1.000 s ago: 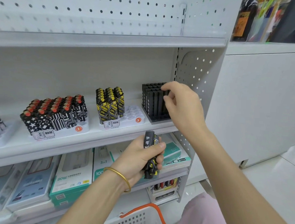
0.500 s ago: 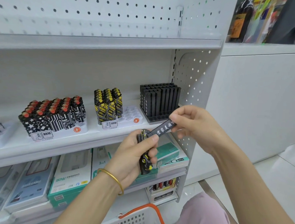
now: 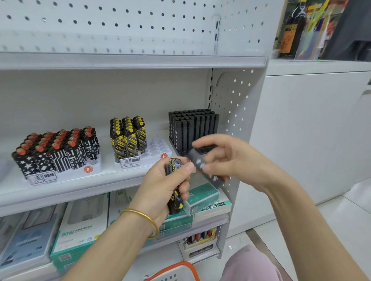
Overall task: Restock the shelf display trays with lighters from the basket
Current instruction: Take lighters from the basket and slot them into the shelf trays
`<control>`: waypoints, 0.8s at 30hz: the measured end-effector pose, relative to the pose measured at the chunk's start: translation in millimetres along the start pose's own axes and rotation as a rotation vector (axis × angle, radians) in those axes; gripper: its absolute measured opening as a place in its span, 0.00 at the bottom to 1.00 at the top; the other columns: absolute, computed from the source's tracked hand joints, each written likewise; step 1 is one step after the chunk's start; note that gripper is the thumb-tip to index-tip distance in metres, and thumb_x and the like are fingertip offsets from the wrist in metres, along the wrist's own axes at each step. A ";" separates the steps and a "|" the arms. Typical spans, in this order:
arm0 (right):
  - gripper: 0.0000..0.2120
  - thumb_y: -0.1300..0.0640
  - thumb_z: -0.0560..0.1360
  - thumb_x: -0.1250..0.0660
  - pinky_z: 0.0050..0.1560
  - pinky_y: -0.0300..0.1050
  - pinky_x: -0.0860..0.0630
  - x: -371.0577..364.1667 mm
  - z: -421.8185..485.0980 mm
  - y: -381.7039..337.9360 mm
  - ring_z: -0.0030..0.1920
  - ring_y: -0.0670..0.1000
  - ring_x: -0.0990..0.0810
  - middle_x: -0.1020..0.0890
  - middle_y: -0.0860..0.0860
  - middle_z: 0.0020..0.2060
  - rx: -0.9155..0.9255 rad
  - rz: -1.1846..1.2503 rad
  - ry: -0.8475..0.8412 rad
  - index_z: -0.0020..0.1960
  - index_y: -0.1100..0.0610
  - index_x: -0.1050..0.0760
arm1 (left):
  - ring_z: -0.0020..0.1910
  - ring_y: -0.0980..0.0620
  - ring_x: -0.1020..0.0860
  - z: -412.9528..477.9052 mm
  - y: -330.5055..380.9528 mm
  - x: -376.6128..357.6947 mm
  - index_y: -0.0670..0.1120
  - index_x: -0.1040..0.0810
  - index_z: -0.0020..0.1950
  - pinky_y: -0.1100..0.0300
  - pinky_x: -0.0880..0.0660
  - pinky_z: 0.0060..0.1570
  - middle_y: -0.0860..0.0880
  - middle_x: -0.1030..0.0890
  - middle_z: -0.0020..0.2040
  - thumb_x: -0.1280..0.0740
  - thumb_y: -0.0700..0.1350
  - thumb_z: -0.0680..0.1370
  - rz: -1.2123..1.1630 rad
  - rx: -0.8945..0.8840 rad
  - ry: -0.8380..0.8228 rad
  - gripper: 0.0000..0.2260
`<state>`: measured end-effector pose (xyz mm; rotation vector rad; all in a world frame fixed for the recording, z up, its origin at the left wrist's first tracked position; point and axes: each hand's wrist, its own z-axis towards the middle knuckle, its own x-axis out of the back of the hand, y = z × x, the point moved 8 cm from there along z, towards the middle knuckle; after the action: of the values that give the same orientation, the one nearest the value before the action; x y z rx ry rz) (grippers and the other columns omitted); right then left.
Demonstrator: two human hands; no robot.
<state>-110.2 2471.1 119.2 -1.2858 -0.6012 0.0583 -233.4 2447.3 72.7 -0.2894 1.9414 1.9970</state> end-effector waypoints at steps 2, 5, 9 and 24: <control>0.19 0.68 0.72 0.31 0.29 0.40 0.27 22.5 6.1 -9.6 0.30 0.47 0.25 0.22 0.55 0.36 0.082 0.010 0.236 0.59 0.52 0.26 | 0.24 0.55 0.32 -0.5 -3.3 -3.9 0.42 0.28 0.51 0.64 0.32 0.23 0.50 0.29 0.30 0.35 0.36 0.76 -0.021 0.049 -0.033 0.06; 0.16 0.66 0.72 0.31 0.30 0.44 0.22 49.3 17.4 -19.0 0.31 0.52 0.21 0.24 0.53 0.35 0.155 -0.098 0.595 0.56 0.53 0.29 | 0.26 0.53 0.30 -1.2 -9.4 -9.0 0.40 0.28 0.52 0.62 0.30 0.25 0.47 0.28 0.32 0.40 0.31 0.76 -0.085 0.134 -0.083 0.08; 0.13 0.61 0.73 0.31 0.41 0.55 0.21 45.7 34.9 -21.0 0.38 0.56 0.21 0.24 0.50 0.35 0.181 -0.360 0.790 0.53 0.53 0.33 | 0.27 0.50 0.28 -0.9 -16.6 -12.4 0.39 0.29 0.53 0.60 0.26 0.28 0.44 0.26 0.34 0.48 0.28 0.74 -0.169 0.211 -0.134 0.14; 0.12 0.65 0.76 0.40 0.41 0.54 0.25 13.1 44.0 -34.1 0.43 0.62 0.25 0.22 0.57 0.41 0.208 -0.849 0.592 0.58 0.60 0.34 | 0.33 0.49 0.23 -0.2 -24.1 -6.6 0.37 0.26 0.53 0.58 0.22 0.32 0.41 0.18 0.39 0.48 0.27 0.75 -0.245 0.247 -0.153 0.15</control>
<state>-128.6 2504.3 161.9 -0.7083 -0.5583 -0.9075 -218.2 2446.6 52.9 -0.2870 1.9267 1.5622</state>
